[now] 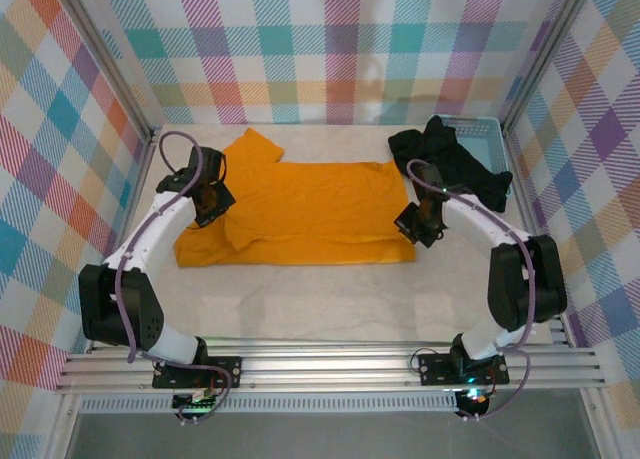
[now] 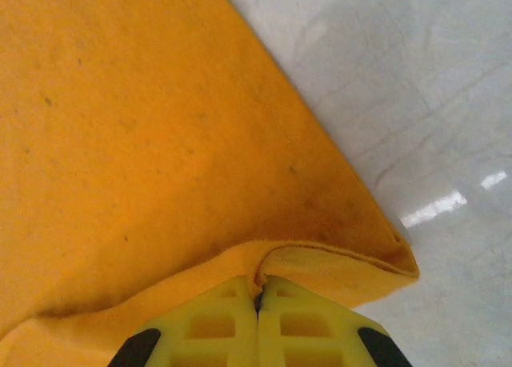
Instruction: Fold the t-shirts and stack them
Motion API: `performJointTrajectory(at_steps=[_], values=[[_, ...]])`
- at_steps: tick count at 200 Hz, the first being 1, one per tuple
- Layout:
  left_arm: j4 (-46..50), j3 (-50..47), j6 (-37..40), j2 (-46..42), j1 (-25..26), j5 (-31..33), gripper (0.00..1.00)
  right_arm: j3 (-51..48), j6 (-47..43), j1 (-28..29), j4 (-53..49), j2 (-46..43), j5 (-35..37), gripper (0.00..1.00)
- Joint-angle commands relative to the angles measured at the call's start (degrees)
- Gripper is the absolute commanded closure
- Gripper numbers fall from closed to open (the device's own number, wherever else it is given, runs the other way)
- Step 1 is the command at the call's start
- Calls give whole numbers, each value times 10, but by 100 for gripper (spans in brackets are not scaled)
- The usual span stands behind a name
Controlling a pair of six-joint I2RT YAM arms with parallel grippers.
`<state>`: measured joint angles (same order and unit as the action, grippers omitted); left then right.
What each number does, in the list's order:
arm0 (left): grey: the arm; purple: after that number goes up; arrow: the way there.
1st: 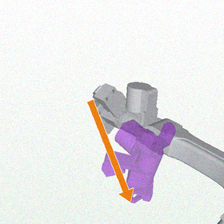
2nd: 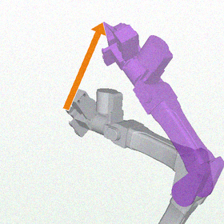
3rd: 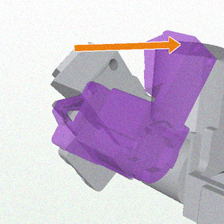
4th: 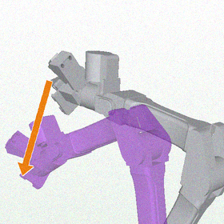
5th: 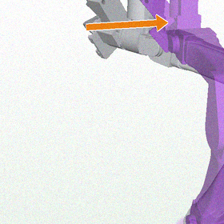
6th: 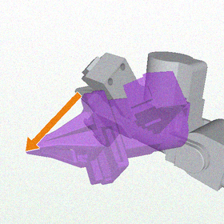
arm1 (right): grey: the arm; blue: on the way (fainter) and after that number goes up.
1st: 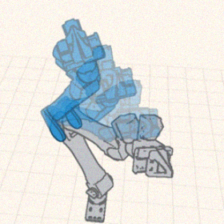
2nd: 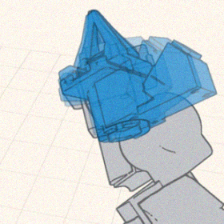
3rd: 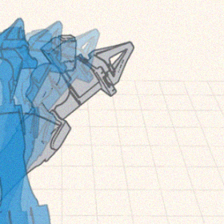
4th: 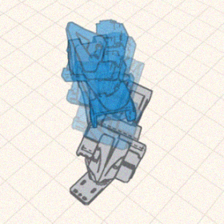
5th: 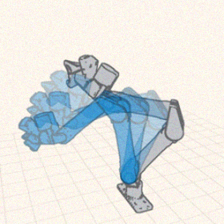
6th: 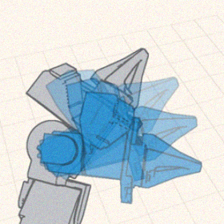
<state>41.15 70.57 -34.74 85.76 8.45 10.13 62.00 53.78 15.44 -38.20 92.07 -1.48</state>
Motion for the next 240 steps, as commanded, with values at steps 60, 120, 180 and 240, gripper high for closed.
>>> performJointTrajectory(at_steps=[60, 120, 180, 240], values=[[-32, 64, 39, 89, -26, -19, 100, 50, 20, -11, 16, 74, 11, 100], [-43, 91, 46, 140, -34, -36, 100, 67, 34, -16, 13, 105, 21, 100], [-29, 99, 33, 133, -48, 1, 100, 54, 49, -24, 0, 77, 57, 100], [-30, 103, 29, 133, -56, -8, 100, 62, 52, -27, 3, 84, 53, 100]])
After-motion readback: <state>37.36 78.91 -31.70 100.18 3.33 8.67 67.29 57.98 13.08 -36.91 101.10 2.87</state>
